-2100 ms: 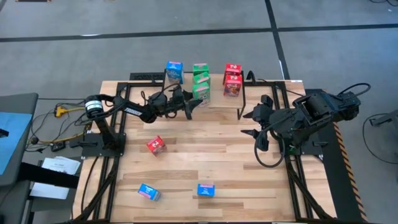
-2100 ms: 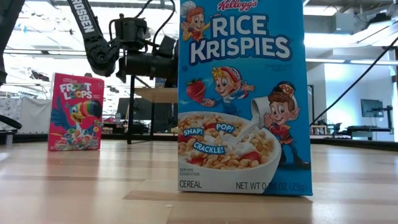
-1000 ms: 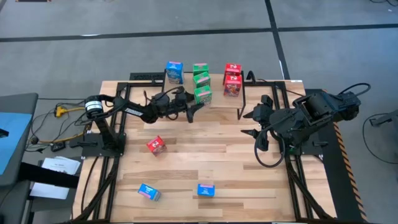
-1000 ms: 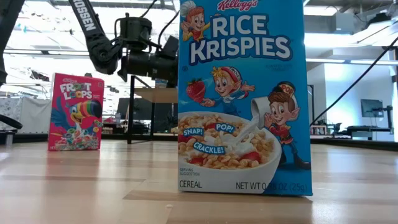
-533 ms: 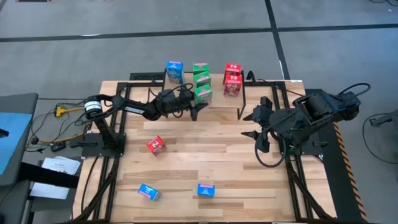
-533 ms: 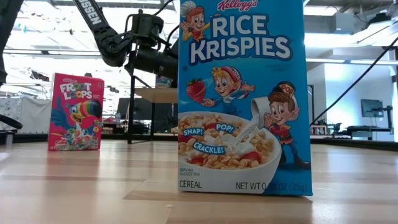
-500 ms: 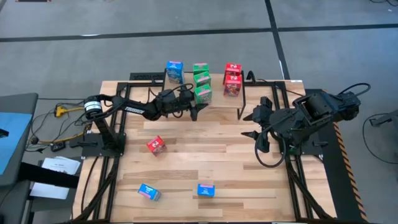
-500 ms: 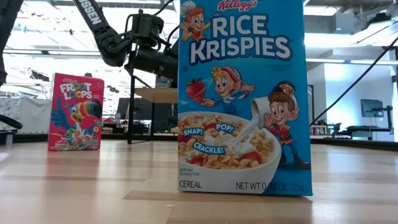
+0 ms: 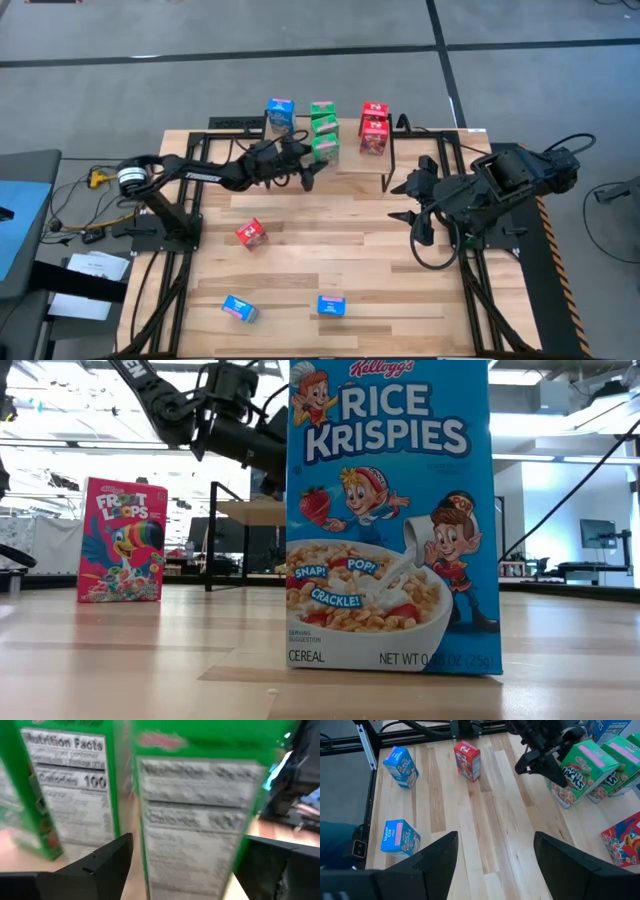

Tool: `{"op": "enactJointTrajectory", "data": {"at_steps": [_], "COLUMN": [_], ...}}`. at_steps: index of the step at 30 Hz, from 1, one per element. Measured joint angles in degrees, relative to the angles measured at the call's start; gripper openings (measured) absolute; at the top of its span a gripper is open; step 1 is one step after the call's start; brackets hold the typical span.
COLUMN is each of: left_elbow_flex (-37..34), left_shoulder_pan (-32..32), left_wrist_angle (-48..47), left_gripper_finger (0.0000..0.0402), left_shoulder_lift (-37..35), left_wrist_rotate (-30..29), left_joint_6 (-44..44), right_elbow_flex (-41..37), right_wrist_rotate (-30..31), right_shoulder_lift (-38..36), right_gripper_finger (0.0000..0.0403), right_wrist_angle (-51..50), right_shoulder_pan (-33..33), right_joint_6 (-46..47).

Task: Stack cereal on shelf
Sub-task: Put the green cereal box on the shelf aligned with the green cereal boxes, then put the red cereal box on the shelf aligned with the red cereal boxes

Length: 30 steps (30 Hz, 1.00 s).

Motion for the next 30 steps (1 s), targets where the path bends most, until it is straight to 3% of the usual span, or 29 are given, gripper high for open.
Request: {"op": "enactJointTrajectory", "data": {"at_steps": [9, 20, 30], "left_elbow_flex": [0.0, 0.0, 0.0], "left_shoulder_pan": [-0.2, -2.3, -3.9], "left_wrist_angle": [-10.4, -13.2, -23.8], "left_gripper_finger": [0.0288, 0.0288, 0.0288], "left_shoulder_lift": [-5.2, -5.5, -13.5], "left_wrist_rotate": [-2.2, -4.5, -11.4], "left_joint_6": [0.9, 2.6, 2.9], "right_elbow_flex": [0.0, 0.0, 0.0], "right_wrist_rotate": [0.0, 0.0, 0.0], "right_shoulder_lift": [0.0, 0.0, 0.0], "right_gripper_finger": [0.0286, 0.0286, 0.0286], "right_wrist_angle": [0.0, 0.0, 0.0], "right_shoulder_pan": [0.0, 0.0, 0.0], "right_joint_6": [0.0, 0.0, -0.2]}}
